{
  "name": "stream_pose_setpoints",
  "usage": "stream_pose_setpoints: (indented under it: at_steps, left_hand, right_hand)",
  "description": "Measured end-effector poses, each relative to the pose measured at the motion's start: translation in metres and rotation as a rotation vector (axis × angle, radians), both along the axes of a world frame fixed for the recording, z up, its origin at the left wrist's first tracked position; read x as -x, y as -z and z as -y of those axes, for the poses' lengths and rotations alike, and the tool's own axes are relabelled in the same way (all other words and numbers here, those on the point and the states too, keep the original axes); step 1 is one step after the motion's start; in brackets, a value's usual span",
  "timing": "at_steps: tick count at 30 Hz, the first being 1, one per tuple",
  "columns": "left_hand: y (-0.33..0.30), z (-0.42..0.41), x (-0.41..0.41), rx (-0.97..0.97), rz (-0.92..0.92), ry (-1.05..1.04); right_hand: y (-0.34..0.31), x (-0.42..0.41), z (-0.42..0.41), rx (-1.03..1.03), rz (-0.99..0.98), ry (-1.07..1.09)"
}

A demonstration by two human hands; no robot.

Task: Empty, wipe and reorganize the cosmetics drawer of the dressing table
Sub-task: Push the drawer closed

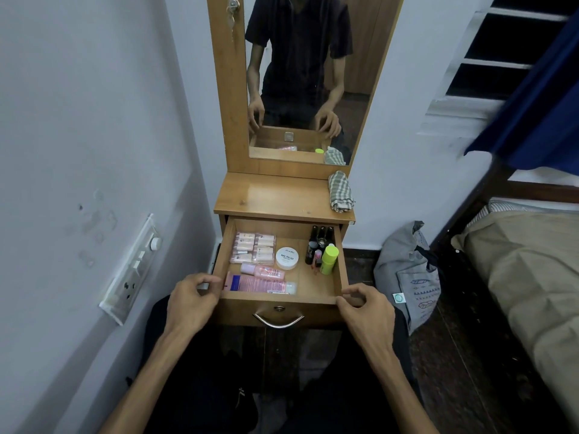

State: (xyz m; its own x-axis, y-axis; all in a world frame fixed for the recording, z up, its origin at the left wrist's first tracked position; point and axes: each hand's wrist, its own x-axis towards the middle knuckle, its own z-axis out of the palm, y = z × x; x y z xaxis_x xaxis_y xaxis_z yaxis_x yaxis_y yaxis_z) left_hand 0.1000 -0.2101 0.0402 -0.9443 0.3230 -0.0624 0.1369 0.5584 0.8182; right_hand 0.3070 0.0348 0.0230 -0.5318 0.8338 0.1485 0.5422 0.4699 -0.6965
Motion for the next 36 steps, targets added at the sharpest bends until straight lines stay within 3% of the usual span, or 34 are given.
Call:
stream_pose_setpoints:
  at_steps: [36]
  left_hand:
    - [0.026,-0.004,0.022,0.072,-0.051,-0.158]
  right_hand:
    - [-0.006,0.008,-0.017,0.135,0.093,0.128]
